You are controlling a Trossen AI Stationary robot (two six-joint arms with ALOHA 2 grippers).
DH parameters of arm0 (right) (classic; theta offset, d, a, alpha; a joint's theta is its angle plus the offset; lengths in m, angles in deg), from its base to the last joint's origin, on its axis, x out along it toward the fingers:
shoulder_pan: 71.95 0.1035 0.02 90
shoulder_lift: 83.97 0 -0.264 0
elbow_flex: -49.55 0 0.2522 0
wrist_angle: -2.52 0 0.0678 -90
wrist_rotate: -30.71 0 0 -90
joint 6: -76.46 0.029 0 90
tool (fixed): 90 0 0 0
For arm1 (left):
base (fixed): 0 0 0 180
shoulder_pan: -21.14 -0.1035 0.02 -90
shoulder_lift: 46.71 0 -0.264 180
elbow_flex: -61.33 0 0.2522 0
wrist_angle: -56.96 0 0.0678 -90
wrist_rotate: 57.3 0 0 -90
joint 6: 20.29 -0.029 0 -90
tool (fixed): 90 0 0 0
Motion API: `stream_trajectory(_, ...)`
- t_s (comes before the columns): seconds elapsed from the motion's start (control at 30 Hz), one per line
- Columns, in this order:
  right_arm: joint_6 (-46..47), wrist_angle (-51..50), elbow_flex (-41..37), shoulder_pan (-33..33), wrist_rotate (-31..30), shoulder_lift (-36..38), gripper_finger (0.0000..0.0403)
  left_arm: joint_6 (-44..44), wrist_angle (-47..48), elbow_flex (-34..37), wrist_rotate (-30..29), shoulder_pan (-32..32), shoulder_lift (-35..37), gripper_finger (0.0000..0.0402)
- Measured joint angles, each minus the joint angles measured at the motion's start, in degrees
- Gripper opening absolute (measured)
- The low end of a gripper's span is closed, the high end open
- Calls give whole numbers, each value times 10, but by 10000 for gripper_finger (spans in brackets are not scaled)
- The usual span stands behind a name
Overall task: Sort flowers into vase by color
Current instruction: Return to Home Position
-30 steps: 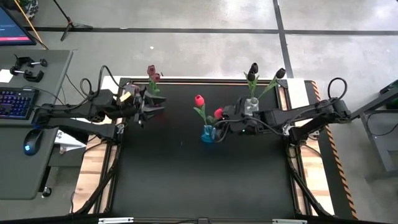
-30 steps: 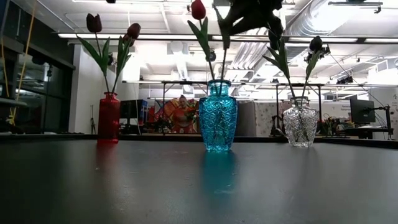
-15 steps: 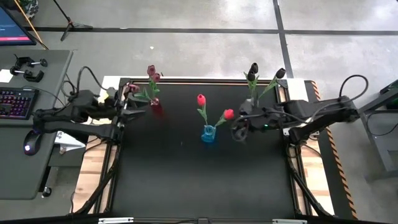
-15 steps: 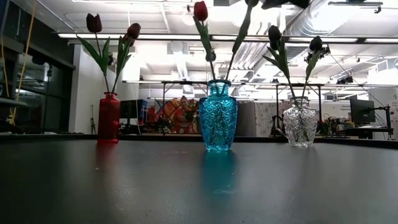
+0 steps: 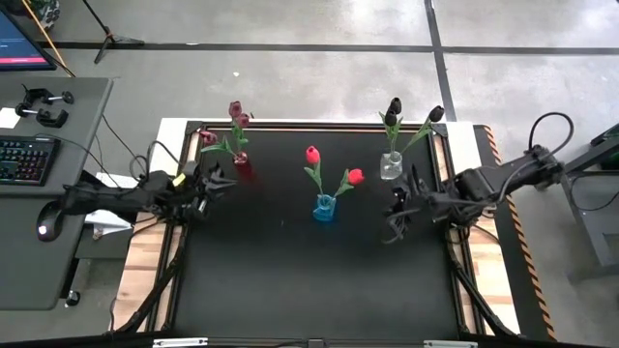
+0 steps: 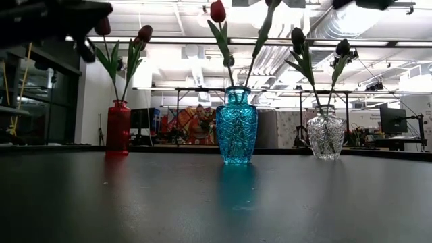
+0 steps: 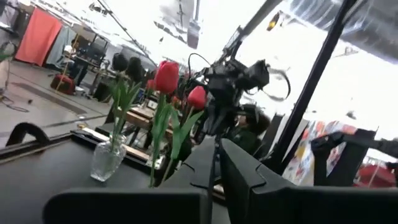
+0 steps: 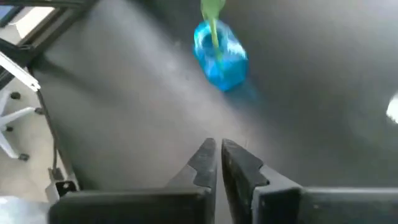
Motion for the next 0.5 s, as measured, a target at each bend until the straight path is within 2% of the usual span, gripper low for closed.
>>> stream_trajectory(0.1,69,20,-51,29,-6,24,24,19,-19,40,-7,0,29,6)
stream_trajectory(0.13,91,38,-72,40,-8,33,22,23,2,41,-11,0,39,3)
stream_trajectory(0.27,136,152,-180,76,-10,74,3,8,40,40,-15,0,62,2)
stream_trajectory(0.4,124,308,-301,87,-24,119,2,-18,40,40,-15,0,65,1)
stream_trajectory(0.5,65,440,-386,71,-34,157,2,-16,40,40,-14,0,65,3)
